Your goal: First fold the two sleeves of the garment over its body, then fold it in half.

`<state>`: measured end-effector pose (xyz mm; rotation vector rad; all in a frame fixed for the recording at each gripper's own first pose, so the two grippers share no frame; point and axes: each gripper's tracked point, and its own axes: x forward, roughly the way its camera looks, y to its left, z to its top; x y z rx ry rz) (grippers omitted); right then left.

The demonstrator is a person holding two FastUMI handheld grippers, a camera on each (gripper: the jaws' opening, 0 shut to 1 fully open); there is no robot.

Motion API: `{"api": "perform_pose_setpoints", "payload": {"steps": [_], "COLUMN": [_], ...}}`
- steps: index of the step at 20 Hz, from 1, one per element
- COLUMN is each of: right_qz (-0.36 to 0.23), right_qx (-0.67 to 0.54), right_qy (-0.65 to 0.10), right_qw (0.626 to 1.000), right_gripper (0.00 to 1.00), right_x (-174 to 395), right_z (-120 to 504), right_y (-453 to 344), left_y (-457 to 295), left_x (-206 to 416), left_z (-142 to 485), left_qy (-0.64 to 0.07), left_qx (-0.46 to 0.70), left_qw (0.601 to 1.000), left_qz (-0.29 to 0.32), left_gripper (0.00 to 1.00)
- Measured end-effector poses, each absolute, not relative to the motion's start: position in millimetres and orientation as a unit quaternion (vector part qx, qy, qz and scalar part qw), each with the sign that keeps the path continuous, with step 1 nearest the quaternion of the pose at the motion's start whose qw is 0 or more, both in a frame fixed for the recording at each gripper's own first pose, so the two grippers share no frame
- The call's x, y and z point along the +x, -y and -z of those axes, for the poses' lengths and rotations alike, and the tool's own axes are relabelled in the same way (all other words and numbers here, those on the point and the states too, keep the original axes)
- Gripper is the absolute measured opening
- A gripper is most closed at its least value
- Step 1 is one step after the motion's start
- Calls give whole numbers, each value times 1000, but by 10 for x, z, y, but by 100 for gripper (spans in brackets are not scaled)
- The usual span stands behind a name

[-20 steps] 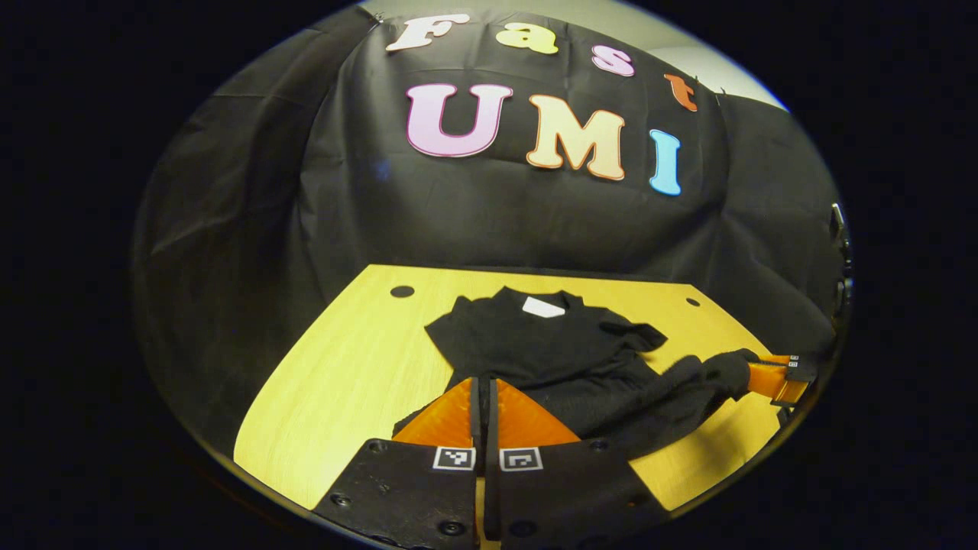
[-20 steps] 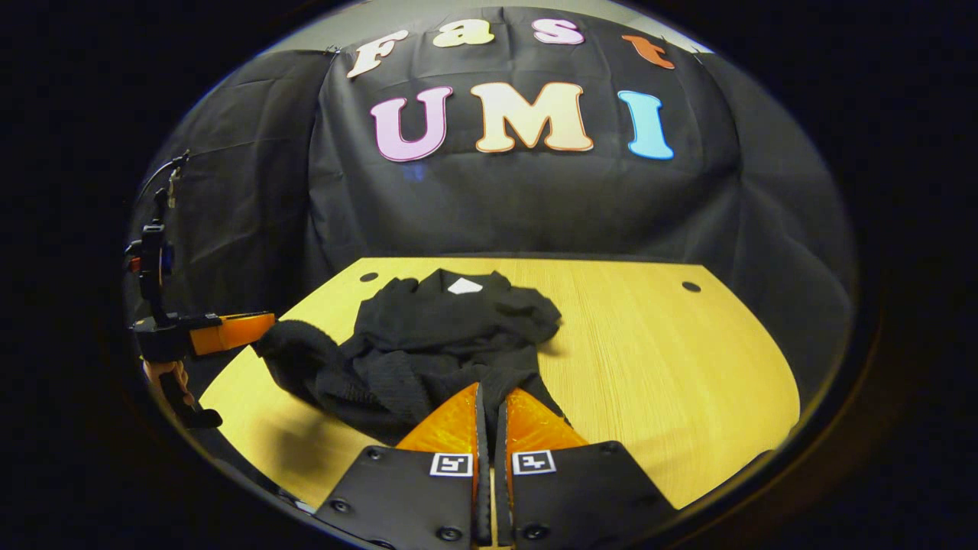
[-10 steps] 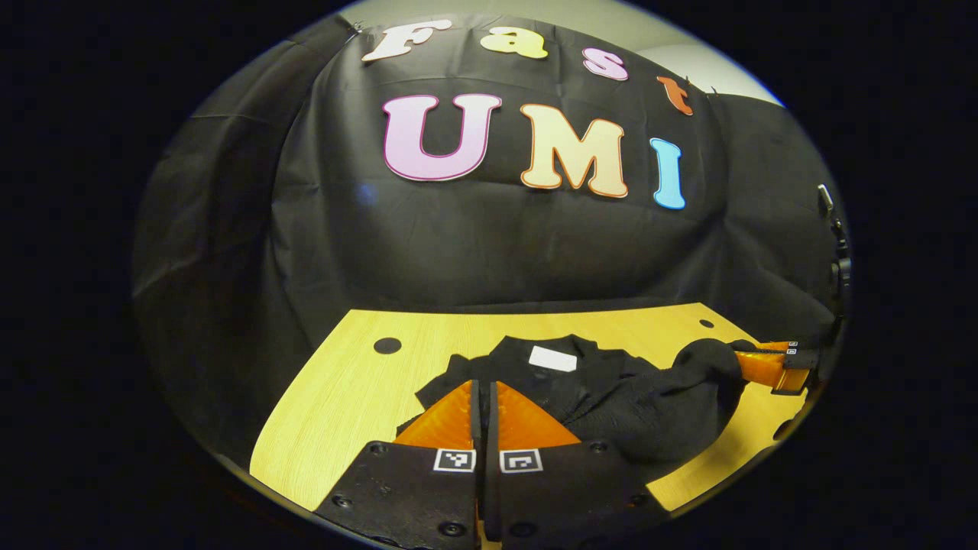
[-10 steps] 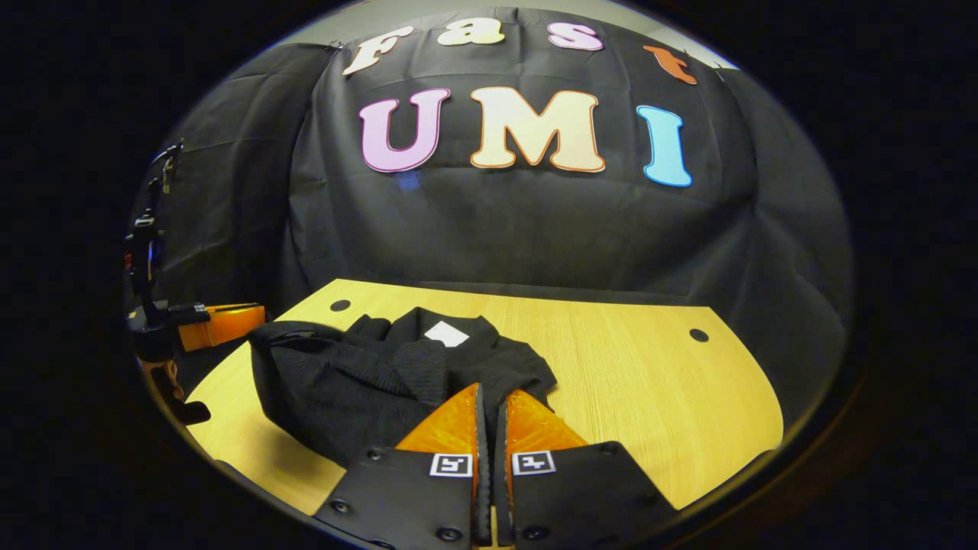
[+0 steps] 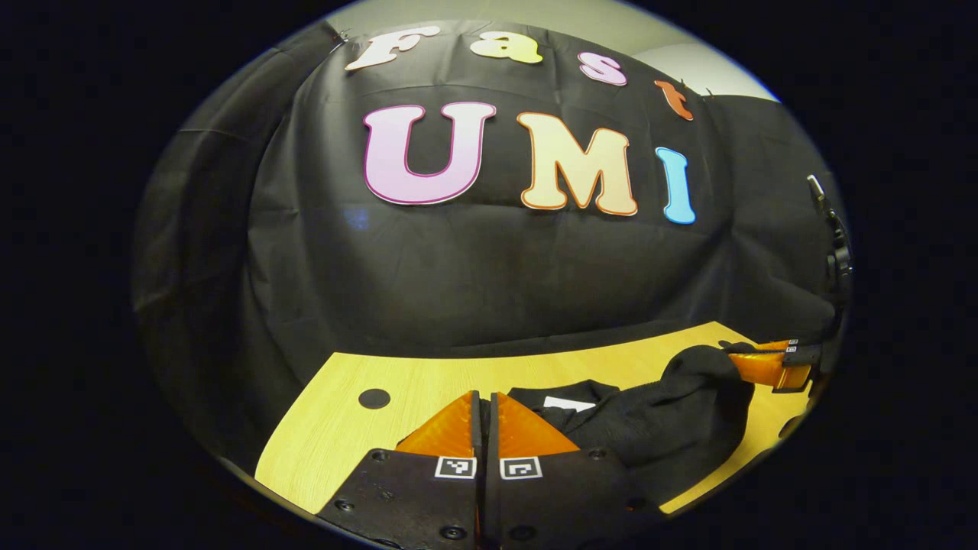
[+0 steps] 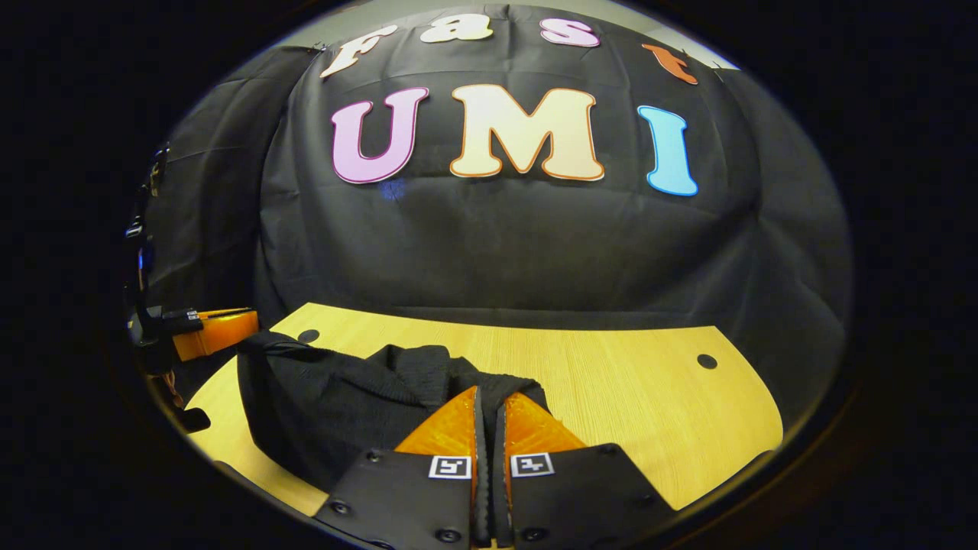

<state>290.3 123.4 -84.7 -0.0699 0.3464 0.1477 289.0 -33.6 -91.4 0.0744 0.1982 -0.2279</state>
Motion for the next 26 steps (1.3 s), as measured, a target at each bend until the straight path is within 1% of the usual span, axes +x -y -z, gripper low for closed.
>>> {"api": "perform_pose_setpoints", "payload": {"steps": [7,12,13,14,15,16,17,18,19,22,23,25,26], "right_qz": [-56,-56,-55,-57,-59,-59,-57,-57,-57,-42,-44,-45,-48], "right_qx": [-47,-36,-30,-21,-9,0,2,3,2,-12,-11,-5,-1], "right_qy": [-194,-216,-216,-216,-217,-218,-217,-217,-215,-193,-183,-167,-159], "right_qw": [978,974,974,975,974,974,974,975,975,980,982,985,986], "right_gripper": [4,4,8,13,23,23,27,32,49,87,100,100,100], "right_x": [3403,3577,3593,3605,3612,3606,3604,3614,3611,3515,3492,3367,3262], "right_z": [1192,1447,1453,1436,1431,1412,1387,1381,1367,1166,1071,855,743], "right_y": [-1228,-1233,-1228,-1235,-1257,-1262,-1246,-1252,-1233,-1144,-1153,-1123,-1115], "left_y": [356,331,319,290,266,254,257,293,313,295,294,296,301], "left_x": [3358,3511,3527,3546,3561,3577,3578,3555,3544,3465,3431,3318,3241], "left_z": [1313,1555,1588,1590,1565,1537,1498,1435,1429,1329,1276,1073,928], "left_qy": [-121,-131,-134,-134,-131,-125,-120,-117,-115,-112,-110,-97,-85], "left_qx": [47,44,49,56,61,63,62,59,58,57,55,47,42], "left_qw": [987,987,986,986,987,987,988,988,988,988,989,991,992], "left_qz": [99,87,85,80,76,74,76,83,87,85,84,82,82], "left_gripper": [0,0,0,2,5,8,9,19,28,88,92,91,94]}}
